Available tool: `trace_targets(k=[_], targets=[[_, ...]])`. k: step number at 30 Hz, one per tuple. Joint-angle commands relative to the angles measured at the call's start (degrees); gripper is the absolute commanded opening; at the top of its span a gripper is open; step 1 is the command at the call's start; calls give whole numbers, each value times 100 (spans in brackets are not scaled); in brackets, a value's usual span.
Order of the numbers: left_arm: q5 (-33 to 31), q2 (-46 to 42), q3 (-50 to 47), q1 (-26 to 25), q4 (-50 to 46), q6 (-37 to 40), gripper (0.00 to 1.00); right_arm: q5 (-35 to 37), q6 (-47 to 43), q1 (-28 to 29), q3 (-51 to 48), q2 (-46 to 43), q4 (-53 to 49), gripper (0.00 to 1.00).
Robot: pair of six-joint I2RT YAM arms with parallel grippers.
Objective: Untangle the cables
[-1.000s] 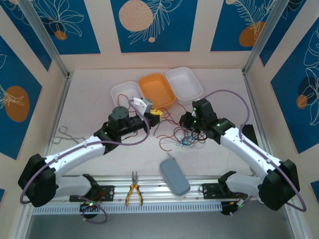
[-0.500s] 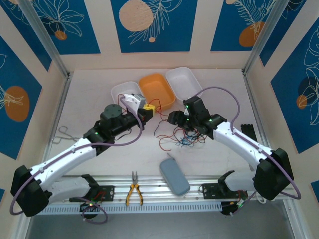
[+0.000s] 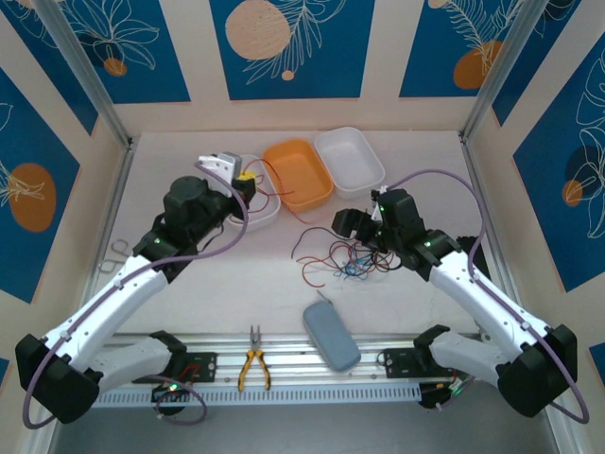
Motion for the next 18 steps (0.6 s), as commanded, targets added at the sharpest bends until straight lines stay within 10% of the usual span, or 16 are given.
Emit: trace_targets(k=[1, 18], targets=[[64, 95, 244, 376, -162, -114, 0, 69, -86, -59, -185, -266, -78, 91], [64, 713, 524, 1057, 84, -373, 0, 27, -106, -169, -408, -447, 35, 99]])
